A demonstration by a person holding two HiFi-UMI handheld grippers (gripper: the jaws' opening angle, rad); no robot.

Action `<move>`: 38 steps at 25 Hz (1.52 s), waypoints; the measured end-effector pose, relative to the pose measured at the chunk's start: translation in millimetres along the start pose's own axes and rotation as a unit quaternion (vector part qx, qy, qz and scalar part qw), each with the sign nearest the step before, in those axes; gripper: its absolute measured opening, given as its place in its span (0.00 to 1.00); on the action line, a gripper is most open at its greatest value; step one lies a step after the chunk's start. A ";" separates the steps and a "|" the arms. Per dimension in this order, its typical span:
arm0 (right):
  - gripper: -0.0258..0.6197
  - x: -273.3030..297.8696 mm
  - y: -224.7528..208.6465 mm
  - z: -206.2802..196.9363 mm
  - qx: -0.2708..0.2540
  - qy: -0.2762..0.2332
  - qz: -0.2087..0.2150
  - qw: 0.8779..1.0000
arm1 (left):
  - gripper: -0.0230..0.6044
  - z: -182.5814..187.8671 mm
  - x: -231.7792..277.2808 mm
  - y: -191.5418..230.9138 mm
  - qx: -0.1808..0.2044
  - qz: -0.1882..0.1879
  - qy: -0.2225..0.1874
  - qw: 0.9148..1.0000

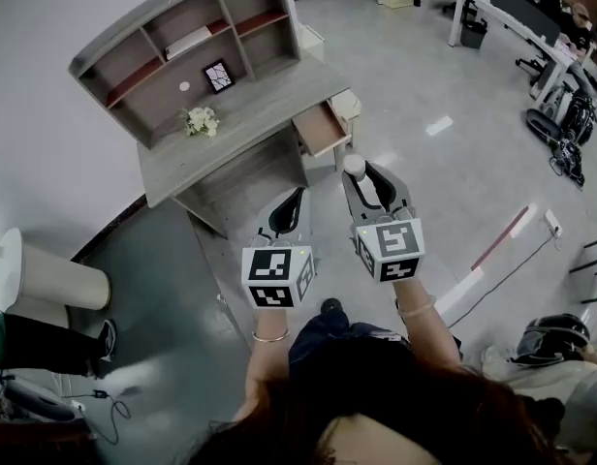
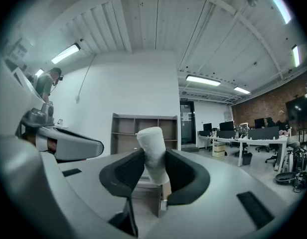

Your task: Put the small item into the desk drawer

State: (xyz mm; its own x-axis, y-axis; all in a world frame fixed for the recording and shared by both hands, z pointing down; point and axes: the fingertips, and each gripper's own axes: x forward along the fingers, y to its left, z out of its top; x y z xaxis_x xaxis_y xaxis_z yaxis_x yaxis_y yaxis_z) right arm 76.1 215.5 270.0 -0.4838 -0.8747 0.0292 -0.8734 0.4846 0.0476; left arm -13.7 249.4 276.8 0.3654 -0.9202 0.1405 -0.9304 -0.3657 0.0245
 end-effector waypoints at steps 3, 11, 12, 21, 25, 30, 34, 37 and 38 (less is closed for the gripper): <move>0.23 4.4 0.1 -1.6 -0.002 0.003 0.000 1.000 | 0.06 0.1 3.5 1.5 0.000 -0.002 0.000 1.000; 0.23 26.1 1.4 -2.0 -0.010 0.005 -0.013 1.000 | 0.06 4.1 19.2 22.7 0.000 -0.014 -0.005 1.000; 0.23 30.1 2.3 -1.9 -0.010 0.005 -0.015 1.000 | 0.06 4.3 21.3 26.8 0.000 -0.016 -0.004 1.000; 0.23 59.8 14.0 1.6 -0.018 0.009 -0.038 0.999 | 0.06 4.2 29.0 58.1 0.000 -0.041 -0.003 0.999; 0.23 68.9 16.8 3.2 -0.024 0.010 -0.046 0.999 | 0.06 3.4 32.8 69.4 -0.001 -0.047 -0.004 0.999; 0.23 76.7 15.9 7.1 -0.030 0.011 -0.051 0.998 | 0.06 7.7 37.4 76.1 -0.005 -0.052 -0.009 0.999; 0.23 86.7 12.5 5.4 -0.032 0.012 -0.050 0.998 | 0.06 7.5 47.2 81.7 -0.007 -0.052 -0.010 0.999; 0.23 95.1 7.1 2.1 -0.030 0.014 -0.050 0.998 | 0.06 4.9 58.2 84.7 -0.011 -0.052 -0.006 0.999; 0.23 98.7 4.8 1.4 -0.030 0.015 -0.050 0.998 | 0.06 4.4 62.5 85.8 -0.012 -0.052 -0.005 0.999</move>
State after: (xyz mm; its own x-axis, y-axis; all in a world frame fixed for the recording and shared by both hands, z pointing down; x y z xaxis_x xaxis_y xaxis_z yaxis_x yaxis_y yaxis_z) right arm 24.1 131.5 271.7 -0.3922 -0.9185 0.0507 -0.9118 0.3955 0.1108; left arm -70.7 159.9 283.4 0.4597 -0.8790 0.1265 -0.8880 -0.4555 0.0621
